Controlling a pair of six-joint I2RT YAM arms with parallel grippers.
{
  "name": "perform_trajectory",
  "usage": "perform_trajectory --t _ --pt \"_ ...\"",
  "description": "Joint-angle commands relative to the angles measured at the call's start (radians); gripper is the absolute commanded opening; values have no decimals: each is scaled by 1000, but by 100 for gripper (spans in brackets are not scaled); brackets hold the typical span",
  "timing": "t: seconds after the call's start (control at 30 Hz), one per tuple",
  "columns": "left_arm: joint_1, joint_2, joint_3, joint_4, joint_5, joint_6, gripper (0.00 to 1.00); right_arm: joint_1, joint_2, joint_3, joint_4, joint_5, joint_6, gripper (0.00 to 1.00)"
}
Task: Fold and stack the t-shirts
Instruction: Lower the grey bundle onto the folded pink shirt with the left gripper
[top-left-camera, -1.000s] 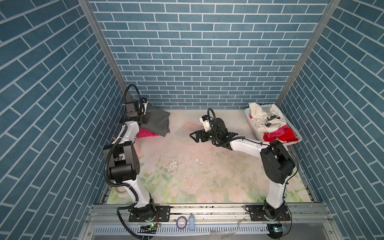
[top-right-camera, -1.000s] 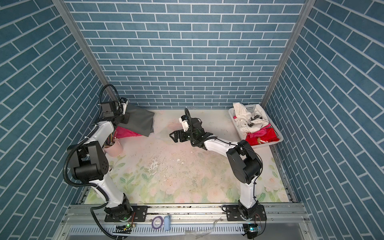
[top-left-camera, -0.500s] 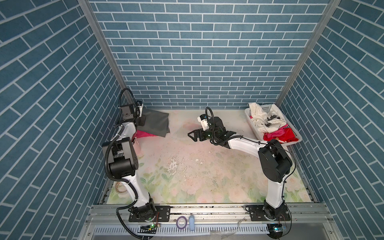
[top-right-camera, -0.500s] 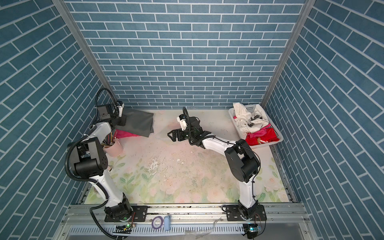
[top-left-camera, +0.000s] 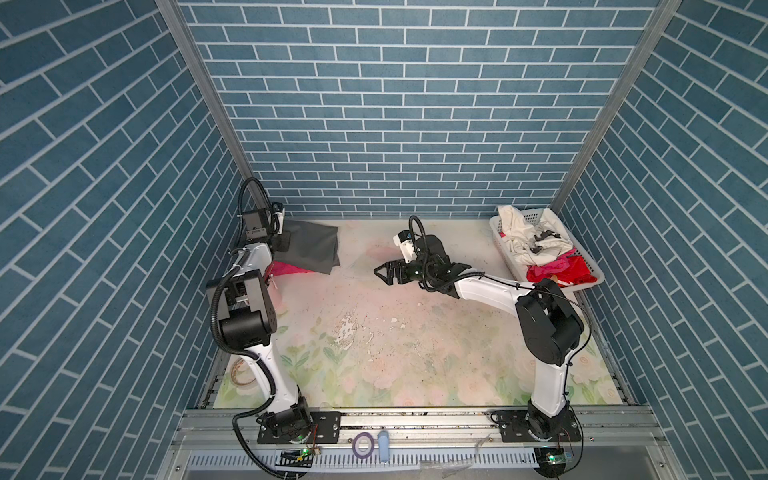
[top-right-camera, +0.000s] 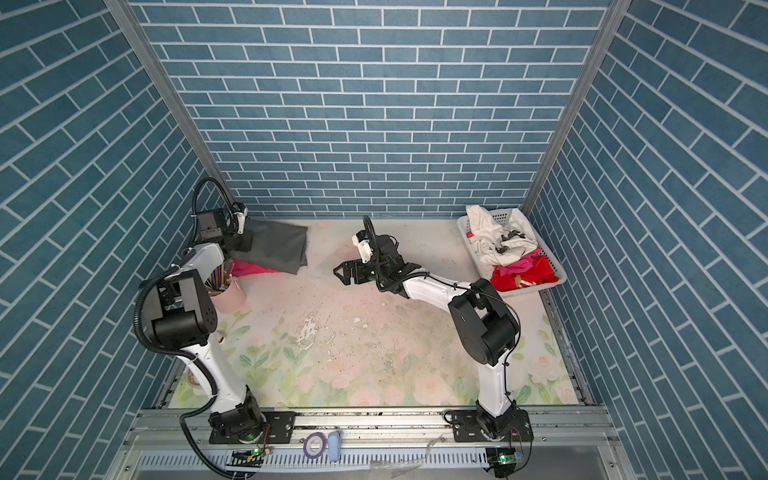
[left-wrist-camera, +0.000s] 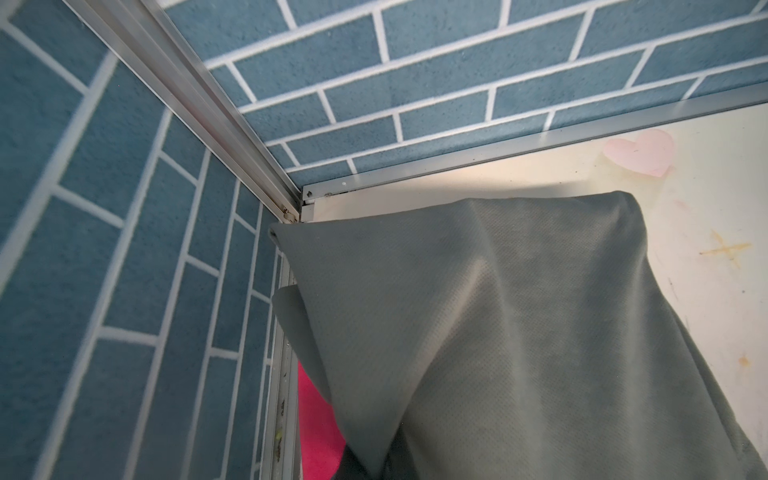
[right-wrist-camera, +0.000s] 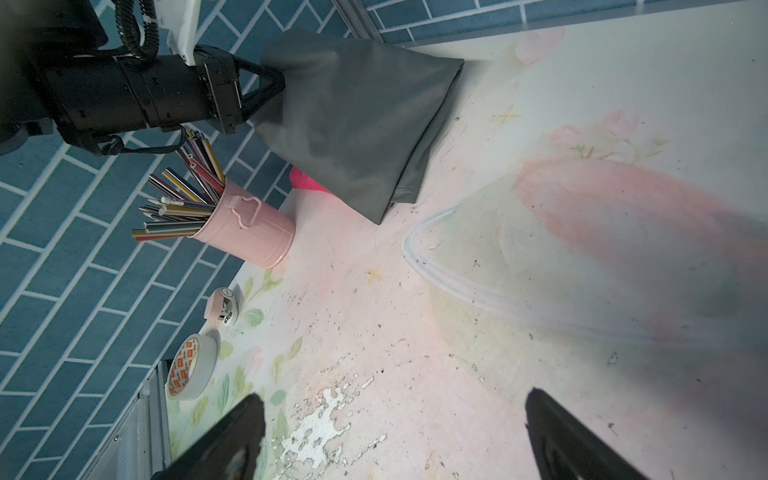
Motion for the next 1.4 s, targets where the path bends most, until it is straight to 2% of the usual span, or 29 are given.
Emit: perform_trajectory --t 0.0,0.23,0.5,1.17,1.37 --pt "9 -62 -6 39 25 -3 0 8 21 4 3 -9 31 98" --pt "10 -133 -47 57 60 -27 0 12 30 5 9 -17 39 98" --pt "20 -113 -51 62 72 -45 0 12 26 1 9 -18 40 98" --pt "81 88 98 -18 90 -61 0 13 48 23 -15 -32 43 98" --pt "83 118 131 -58 20 -60 0 14 55 33 -21 -34 45 98"
